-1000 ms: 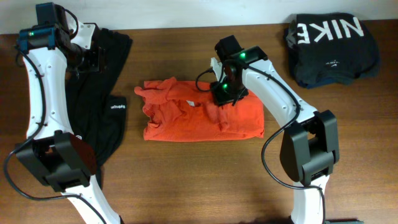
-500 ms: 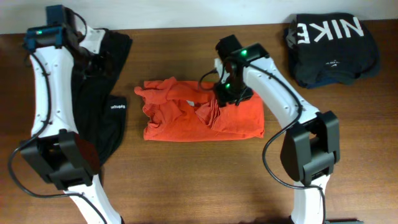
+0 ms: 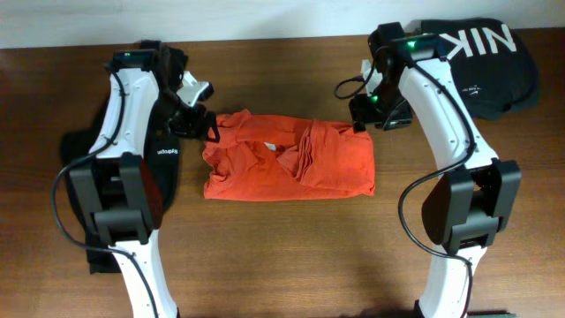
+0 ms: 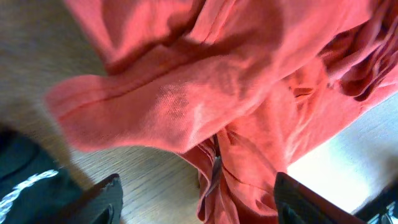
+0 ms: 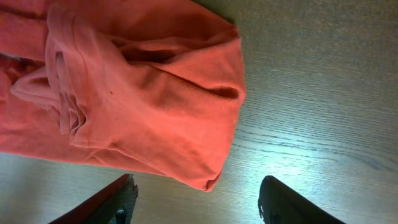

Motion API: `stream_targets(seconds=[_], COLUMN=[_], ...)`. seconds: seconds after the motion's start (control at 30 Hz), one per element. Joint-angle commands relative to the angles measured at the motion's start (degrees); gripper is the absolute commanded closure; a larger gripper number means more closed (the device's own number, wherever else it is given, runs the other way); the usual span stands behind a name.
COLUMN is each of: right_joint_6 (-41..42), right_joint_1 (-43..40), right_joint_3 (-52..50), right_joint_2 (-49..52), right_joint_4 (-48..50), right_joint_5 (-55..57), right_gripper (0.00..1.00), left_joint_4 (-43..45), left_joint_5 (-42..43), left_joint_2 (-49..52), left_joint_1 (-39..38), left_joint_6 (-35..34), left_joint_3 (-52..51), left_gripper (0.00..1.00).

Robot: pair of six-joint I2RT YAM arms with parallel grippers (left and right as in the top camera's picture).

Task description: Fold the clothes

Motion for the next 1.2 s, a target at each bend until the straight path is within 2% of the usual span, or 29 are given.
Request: stream_targets(seconds=[0.0,0.1,0.13,0.17,0.6,0.73,0.87,1.03,1.1,1.17], right_joint_6=[-1.79,-1.79,-1.79,-1.79,-1.79,-1.77,-1.79,-1.77,-1.77,-1.77], right_joint_1=[-0.52,-0.52,-0.52,-0.52,-0.52,-0.52,-0.52,-0.52,-0.52,-0.52], right_joint_3=[0.96,0.96,0.96,0.96,0.96,0.96,0.96,0.96,0.96,0.96], right_joint_2=[-1.62,-1.60,-1.60,-1.60,-1.62,-1.60,-1.62,-1.60,-1.60,-1.60], right_joint_4=[-0.37,-0.37,-0.33,-0.33,-0.24,-0.13,-0.13,0.55,0.55,0.52], right_joint_5=[0.68,0.68,0.70,0.68,0.70,0.70,0.72,0.70,0.70,0.70], right_gripper=[0.31,0.30,0.30,0.30,0.30,0.30,0.30,0.30,0.29,0.29], left_joint_4=[-1.49,-1.90,-1.44,-1.14,6.56,10.78,17.46,20.94,20.92,21.11], left_joint_5=[4.00,6.32,6.45,6.45,6.45,6.49,13.42,24.00,23.98,23.82], left_joint_2=[2.62,3.74,3.93,3.96,4.42,4.42,4.42,4.42,4.42,4.42], left_joint_1=[0.00,-0.02,-0.02,-0.02,-0.02,-0.02,-0.02,-0.68,-1.40,-2.08], left_joint_6=[4.50,5.62,5.62,5.62,5.46,2.43,-0.07,-0.04,-0.02,-0.02], left_joint_3=[-0.81,-0.96,-1.73,-2.36,-12.35,-14.10,-17.59,-21.24,-22.45,-23.54], left_gripper=[0.20,0.14,0.08,0.07,0.06,0.05,0.05,0.07,0.11,0.22])
